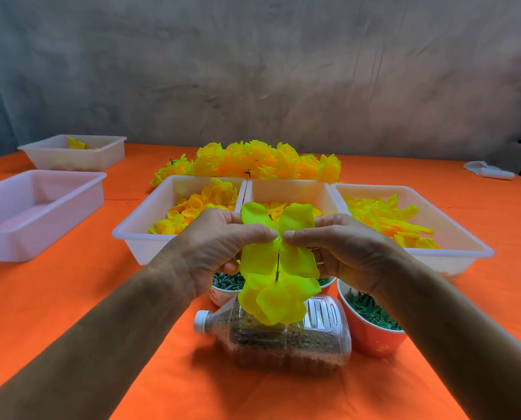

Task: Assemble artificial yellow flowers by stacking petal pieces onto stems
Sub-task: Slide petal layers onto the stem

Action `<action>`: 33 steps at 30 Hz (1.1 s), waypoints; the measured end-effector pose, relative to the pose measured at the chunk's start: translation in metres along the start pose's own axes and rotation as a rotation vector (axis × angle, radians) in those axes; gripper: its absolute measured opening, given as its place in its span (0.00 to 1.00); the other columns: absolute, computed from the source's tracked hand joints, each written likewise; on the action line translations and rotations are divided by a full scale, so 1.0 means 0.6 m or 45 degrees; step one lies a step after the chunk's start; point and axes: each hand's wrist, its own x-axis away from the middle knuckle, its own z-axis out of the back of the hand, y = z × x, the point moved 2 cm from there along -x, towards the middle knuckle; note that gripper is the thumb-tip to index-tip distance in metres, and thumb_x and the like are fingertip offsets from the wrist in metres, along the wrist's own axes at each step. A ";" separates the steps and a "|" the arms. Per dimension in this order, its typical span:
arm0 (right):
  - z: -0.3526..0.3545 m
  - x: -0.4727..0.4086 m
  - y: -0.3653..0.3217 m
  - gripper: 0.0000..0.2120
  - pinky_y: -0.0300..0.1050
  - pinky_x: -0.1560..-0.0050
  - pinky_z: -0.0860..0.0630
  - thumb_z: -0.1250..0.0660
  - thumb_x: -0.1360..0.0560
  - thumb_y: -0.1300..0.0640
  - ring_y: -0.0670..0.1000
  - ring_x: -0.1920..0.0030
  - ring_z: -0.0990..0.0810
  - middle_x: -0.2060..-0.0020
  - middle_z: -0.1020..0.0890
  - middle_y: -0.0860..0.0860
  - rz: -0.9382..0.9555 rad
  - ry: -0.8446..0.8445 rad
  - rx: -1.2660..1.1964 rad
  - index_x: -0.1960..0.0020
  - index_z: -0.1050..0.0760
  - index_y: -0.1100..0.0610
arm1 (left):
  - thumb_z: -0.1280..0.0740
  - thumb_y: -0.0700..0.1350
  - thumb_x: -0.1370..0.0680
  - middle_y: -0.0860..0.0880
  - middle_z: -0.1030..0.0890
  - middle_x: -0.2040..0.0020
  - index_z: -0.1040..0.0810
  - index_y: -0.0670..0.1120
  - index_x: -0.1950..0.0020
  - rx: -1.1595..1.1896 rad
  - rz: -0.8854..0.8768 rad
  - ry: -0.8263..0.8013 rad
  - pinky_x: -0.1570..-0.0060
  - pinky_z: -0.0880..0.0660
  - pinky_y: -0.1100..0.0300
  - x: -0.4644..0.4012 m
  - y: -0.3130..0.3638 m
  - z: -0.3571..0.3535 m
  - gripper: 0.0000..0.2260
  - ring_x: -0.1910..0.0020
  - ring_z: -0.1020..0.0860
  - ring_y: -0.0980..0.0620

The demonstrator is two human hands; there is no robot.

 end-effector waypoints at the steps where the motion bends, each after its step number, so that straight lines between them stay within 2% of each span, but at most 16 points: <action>1: -0.001 -0.001 -0.001 0.14 0.45 0.63 0.18 0.28 0.41 0.57 0.50 0.67 0.16 0.65 0.15 0.54 -0.002 0.004 -0.002 0.56 0.21 0.61 | 0.25 0.43 0.33 0.41 0.17 0.61 0.17 0.45 0.62 -0.014 0.000 0.011 0.80 0.36 0.66 -0.001 0.000 0.002 0.03 0.67 0.24 0.48; 6: -0.005 -0.004 -0.001 0.09 0.44 0.66 0.18 0.28 0.34 0.62 0.51 0.68 0.16 0.66 0.16 0.55 -0.028 0.032 -0.011 0.54 0.22 0.64 | 0.27 0.40 0.30 0.48 0.17 0.67 0.17 0.47 0.67 0.006 0.059 -0.005 0.80 0.35 0.66 -0.001 -0.011 0.001 0.06 0.74 0.22 0.55; 9: -0.004 -0.004 -0.001 0.05 0.41 0.70 0.20 0.29 0.31 0.63 0.50 0.69 0.17 0.67 0.16 0.55 -0.037 0.056 -0.004 0.56 0.22 0.62 | 0.27 0.40 0.30 0.48 0.16 0.66 0.18 0.46 0.63 0.068 0.093 -0.024 0.77 0.33 0.66 -0.004 -0.016 -0.004 0.02 0.72 0.20 0.54; 11: -0.003 -0.005 0.000 0.03 0.40 0.71 0.22 0.29 0.31 0.63 0.49 0.71 0.17 0.69 0.16 0.54 -0.036 0.083 0.007 0.59 0.23 0.61 | 0.27 0.40 0.30 0.47 0.16 0.65 0.19 0.45 0.61 0.102 0.110 -0.033 0.71 0.32 0.62 -0.007 -0.019 -0.006 0.02 0.69 0.21 0.51; 14: -0.001 -0.008 0.003 0.04 0.41 0.70 0.22 0.28 0.31 0.62 0.49 0.71 0.18 0.70 0.17 0.52 -0.047 0.105 0.045 0.60 0.24 0.59 | 0.28 0.40 0.30 0.46 0.16 0.63 0.19 0.44 0.59 0.146 0.134 -0.045 0.65 0.33 0.58 -0.010 -0.024 -0.010 0.02 0.66 0.21 0.48; 17: 0.001 -0.010 0.008 0.04 0.44 0.66 0.22 0.29 0.31 0.62 0.50 0.70 0.18 0.70 0.17 0.53 -0.069 0.117 0.039 0.60 0.23 0.59 | 0.28 0.39 0.30 0.45 0.17 0.61 0.19 0.44 0.58 0.173 0.154 -0.045 0.64 0.34 0.57 -0.011 -0.028 -0.012 0.03 0.63 0.21 0.46; 21: -0.002 -0.012 0.012 0.04 0.44 0.66 0.22 0.30 0.29 0.63 0.50 0.72 0.19 0.71 0.18 0.53 -0.091 0.119 0.026 0.59 0.24 0.60 | 0.29 0.38 0.30 0.42 0.19 0.57 0.21 0.42 0.53 0.186 0.163 -0.032 0.66 0.37 0.59 -0.013 -0.029 -0.013 0.07 0.59 0.23 0.44; 24: -0.002 -0.013 0.012 0.03 0.46 0.61 0.23 0.30 0.29 0.63 0.51 0.70 0.19 0.69 0.18 0.54 -0.096 0.109 0.019 0.59 0.24 0.61 | 0.29 0.37 0.30 0.41 0.19 0.57 0.21 0.42 0.54 0.192 0.155 -0.043 0.63 0.36 0.58 -0.014 -0.030 -0.013 0.06 0.57 0.24 0.43; 26: -0.002 -0.012 0.012 0.03 0.47 0.61 0.23 0.30 0.29 0.63 0.52 0.68 0.19 0.67 0.19 0.55 -0.099 0.105 0.013 0.57 0.24 0.61 | 0.28 0.37 0.30 0.42 0.19 0.58 0.21 0.42 0.56 0.185 0.145 -0.049 0.63 0.36 0.57 -0.015 -0.030 -0.012 0.05 0.56 0.24 0.43; 29: -0.003 -0.014 0.013 0.09 0.47 0.61 0.22 0.30 0.30 0.63 0.53 0.68 0.19 0.64 0.19 0.57 -0.109 0.098 0.004 0.51 0.25 0.63 | 0.28 0.36 0.31 0.44 0.19 0.62 0.20 0.43 0.57 0.159 0.132 -0.064 0.62 0.33 0.54 -0.015 -0.030 -0.011 0.05 0.61 0.23 0.45; 31: -0.004 -0.014 0.014 0.11 0.47 0.61 0.22 0.30 0.30 0.63 0.53 0.68 0.20 0.63 0.19 0.58 -0.118 0.090 -0.002 0.49 0.25 0.63 | 0.28 0.36 0.31 0.43 0.19 0.60 0.20 0.42 0.56 0.161 0.137 -0.058 0.59 0.33 0.51 -0.016 -0.031 -0.010 0.06 0.59 0.24 0.44; 33: -0.003 -0.015 0.015 0.12 0.48 0.60 0.22 0.30 0.30 0.63 0.54 0.67 0.20 0.61 0.19 0.59 -0.125 0.091 -0.005 0.47 0.25 0.64 | 0.28 0.35 0.31 0.41 0.19 0.59 0.20 0.41 0.55 0.159 0.139 -0.060 0.60 0.34 0.53 -0.018 -0.033 -0.010 0.06 0.58 0.24 0.43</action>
